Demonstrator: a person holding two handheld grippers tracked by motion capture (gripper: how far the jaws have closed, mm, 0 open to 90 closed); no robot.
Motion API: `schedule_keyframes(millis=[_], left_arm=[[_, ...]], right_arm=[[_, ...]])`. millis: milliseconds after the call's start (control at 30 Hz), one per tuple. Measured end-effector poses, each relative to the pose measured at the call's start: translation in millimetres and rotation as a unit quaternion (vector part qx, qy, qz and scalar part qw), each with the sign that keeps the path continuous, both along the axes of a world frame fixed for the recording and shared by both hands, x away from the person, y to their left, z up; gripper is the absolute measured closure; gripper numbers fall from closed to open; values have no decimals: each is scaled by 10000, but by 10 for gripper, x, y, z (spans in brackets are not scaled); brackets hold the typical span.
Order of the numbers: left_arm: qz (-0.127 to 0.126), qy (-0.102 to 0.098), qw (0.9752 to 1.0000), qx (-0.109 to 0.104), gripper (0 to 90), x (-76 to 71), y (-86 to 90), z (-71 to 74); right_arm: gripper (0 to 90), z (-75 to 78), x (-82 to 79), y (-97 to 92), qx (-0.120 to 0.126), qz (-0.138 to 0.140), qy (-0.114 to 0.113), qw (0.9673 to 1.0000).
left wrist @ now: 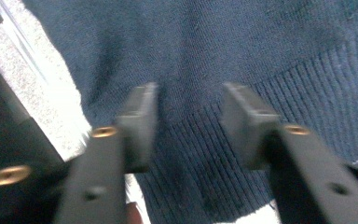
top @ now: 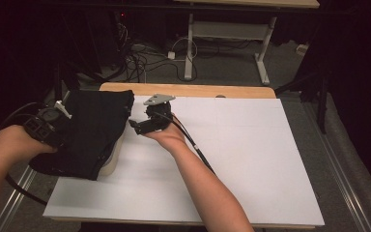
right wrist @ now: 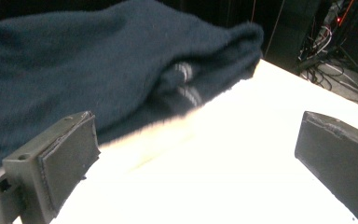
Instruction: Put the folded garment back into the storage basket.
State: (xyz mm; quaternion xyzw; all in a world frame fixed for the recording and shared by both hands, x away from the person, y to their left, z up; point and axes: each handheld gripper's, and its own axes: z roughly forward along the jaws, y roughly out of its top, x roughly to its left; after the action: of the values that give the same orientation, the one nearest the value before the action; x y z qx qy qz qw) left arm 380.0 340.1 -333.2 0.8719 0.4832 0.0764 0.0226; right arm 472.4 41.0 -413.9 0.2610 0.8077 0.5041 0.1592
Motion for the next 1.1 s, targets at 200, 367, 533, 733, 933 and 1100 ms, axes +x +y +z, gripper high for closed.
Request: schedule_keyframes(millis=[200, 367, 533, 733, 933, 1100], left_arm=[[39, 113, 9997, 194, 758, 43, 27, -102], [33, 56, 9998, 172, 853, 38, 69, -129], [-15, 49, 9999, 91, 870, 15, 93, -229], [75, 40, 10000, -3, 870, 22, 130, -334], [65, 63, 9999, 97, 870, 58, 74, -339], [140, 98, 9997, 163, 870, 100, 41, -368]], right_arm=[[4, -52, -168, -222, 62, -64, -48, 9999], [4, -82, -305, -369, 37, -130, -99, 9999], [4, -140, -487, -575, 6, -237, -159, 9996], [5, -239, -743, -925, -59, -423, -203, 9989], [5, -274, -922, -1136, -72, -530, -296, 9981], [4, -344, -1108, -1330, -34, -563, -327, 9979]])
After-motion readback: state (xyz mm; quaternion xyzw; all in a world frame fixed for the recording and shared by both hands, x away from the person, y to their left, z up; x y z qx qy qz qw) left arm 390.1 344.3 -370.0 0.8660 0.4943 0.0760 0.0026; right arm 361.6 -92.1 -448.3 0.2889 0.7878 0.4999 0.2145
